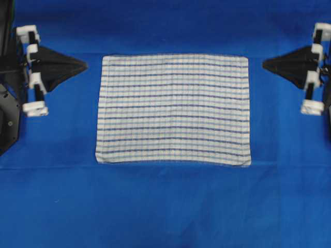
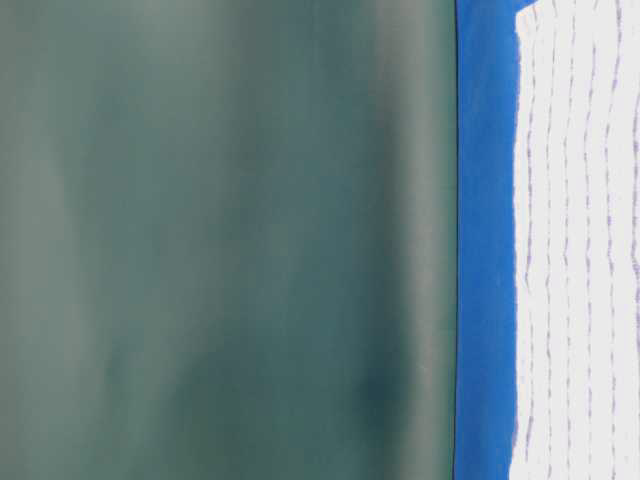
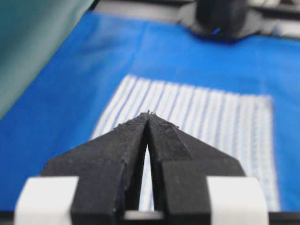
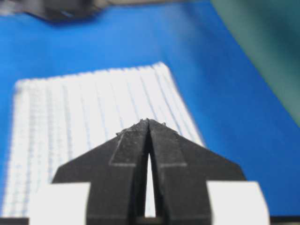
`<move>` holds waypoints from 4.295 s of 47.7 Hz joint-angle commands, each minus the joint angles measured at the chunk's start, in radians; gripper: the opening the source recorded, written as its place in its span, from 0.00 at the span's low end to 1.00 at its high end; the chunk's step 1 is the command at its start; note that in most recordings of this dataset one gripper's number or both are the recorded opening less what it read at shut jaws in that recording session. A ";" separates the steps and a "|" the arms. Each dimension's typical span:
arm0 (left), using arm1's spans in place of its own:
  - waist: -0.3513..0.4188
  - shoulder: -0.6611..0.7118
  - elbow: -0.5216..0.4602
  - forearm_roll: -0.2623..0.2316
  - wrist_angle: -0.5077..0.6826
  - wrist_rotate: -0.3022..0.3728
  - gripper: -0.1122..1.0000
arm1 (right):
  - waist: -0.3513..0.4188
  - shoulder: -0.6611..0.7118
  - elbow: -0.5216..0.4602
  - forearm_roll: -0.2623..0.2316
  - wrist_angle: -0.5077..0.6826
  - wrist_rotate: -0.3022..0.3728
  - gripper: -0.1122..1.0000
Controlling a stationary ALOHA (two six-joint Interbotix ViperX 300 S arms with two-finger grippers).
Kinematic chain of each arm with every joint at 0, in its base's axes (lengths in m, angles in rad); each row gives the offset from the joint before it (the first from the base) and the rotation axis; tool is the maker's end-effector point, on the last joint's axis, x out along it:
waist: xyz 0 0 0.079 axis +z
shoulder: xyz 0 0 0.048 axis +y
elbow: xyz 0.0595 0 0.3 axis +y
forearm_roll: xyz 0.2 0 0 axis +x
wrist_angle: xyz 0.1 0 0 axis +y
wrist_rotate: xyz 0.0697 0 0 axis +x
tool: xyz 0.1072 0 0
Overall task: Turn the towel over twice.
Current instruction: 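Move both grippers toward the far corners of the white striped towel, then pinch the towel's far left and far right corners with both grippers, then lift the far towel edge up and away with both grippers, then swing the held edge down toward the near side of the table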
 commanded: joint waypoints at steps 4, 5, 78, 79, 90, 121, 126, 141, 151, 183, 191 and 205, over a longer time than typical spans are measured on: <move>0.083 0.109 -0.012 -0.003 -0.023 -0.002 0.20 | -0.089 0.106 -0.023 0.029 -0.003 0.002 0.11; 0.092 0.123 -0.011 -0.005 -0.028 -0.002 0.24 | -0.097 0.124 -0.026 0.031 -0.003 0.002 0.11; 0.302 0.882 -0.057 -0.006 -0.313 0.000 0.16 | -0.308 0.775 -0.118 0.026 -0.097 -0.018 0.15; 0.302 0.882 -0.057 -0.006 -0.310 0.000 0.14 | -0.308 0.775 -0.118 0.026 -0.097 -0.018 0.15; 0.302 0.870 -0.054 -0.006 -0.299 0.000 0.13 | -0.307 0.769 -0.124 0.028 -0.110 -0.012 0.15; 0.451 0.422 -0.164 -0.006 -0.179 0.181 0.13 | -0.506 0.354 -0.199 0.011 -0.031 -0.078 0.15; 0.459 0.379 -0.207 -0.006 -0.179 0.216 0.13 | -0.518 0.304 -0.247 0.003 0.026 -0.104 0.15; 0.442 0.265 -0.281 -0.006 -0.121 0.213 0.13 | -0.520 0.193 -0.374 -0.012 0.170 -0.130 0.15; 0.414 0.219 -0.282 -0.006 -0.083 0.213 0.13 | -0.514 0.143 -0.402 -0.014 0.241 -0.130 0.15; 0.268 0.218 -0.190 -0.006 -0.005 0.147 0.13 | -0.298 0.112 -0.339 0.028 0.503 -0.014 0.15; 0.160 0.221 -0.109 -0.006 0.040 0.130 0.13 | -0.149 0.115 -0.253 0.028 0.509 0.094 0.15; -0.074 0.233 -0.009 -0.008 0.058 0.002 0.13 | 0.094 0.167 -0.121 0.028 0.403 0.284 0.15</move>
